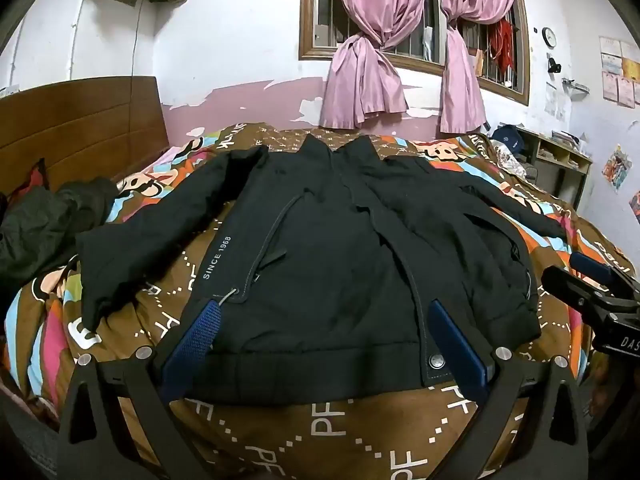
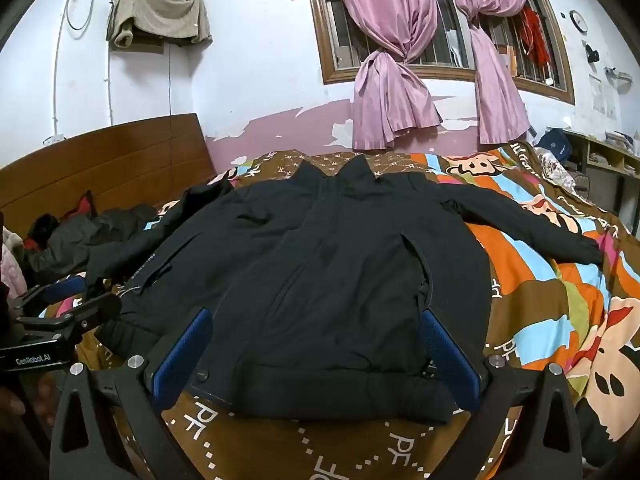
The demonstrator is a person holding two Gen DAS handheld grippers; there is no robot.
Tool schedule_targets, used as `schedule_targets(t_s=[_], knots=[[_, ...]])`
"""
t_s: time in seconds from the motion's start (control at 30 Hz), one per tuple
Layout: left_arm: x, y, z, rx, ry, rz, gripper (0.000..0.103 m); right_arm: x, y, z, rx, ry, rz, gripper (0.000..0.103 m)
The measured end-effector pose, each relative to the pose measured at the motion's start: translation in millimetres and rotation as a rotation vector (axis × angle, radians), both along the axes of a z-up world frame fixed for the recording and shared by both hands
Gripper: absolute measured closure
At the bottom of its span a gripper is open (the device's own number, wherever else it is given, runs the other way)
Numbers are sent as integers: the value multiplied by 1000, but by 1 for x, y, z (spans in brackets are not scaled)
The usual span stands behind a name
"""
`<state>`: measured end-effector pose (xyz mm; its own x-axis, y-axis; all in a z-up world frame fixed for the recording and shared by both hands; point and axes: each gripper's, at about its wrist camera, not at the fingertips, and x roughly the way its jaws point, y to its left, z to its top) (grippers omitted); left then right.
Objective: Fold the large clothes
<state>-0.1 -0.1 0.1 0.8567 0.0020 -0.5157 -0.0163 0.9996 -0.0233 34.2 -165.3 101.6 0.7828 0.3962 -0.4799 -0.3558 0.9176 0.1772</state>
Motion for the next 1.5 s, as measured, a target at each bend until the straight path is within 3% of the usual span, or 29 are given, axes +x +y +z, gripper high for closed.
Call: schedule_targets(t_s=[1.5], knots=[[-2,-8,4,71,-26,-3,2,4,2,-1,0,18,-1,0]])
